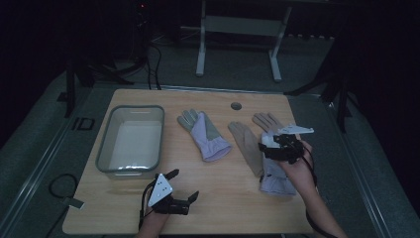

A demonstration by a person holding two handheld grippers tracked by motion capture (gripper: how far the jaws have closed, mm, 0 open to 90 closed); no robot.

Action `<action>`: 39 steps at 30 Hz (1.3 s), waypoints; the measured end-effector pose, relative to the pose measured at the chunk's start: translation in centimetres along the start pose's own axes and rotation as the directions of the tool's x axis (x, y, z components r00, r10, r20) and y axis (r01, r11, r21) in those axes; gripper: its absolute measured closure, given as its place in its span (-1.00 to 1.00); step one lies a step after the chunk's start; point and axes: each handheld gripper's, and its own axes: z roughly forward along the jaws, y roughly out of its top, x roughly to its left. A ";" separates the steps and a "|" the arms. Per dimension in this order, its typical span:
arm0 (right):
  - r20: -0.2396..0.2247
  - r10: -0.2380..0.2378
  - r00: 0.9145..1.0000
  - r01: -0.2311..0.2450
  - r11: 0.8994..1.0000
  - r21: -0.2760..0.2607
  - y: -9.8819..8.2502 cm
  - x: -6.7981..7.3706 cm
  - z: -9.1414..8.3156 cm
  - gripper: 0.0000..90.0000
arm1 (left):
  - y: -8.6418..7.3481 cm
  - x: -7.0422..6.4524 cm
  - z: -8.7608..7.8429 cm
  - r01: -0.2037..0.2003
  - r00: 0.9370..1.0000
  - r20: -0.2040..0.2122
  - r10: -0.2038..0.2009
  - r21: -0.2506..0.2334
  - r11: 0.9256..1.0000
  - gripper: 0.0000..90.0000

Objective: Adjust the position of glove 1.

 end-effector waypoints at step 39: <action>-0.192 -0.191 0.963 0.221 0.964 0.149 8.2 7.5 15.7 0.19 | 0.0 0.0 0.0 0.007 1.000 0.009 -0.007 -0.002 1.000 -1.00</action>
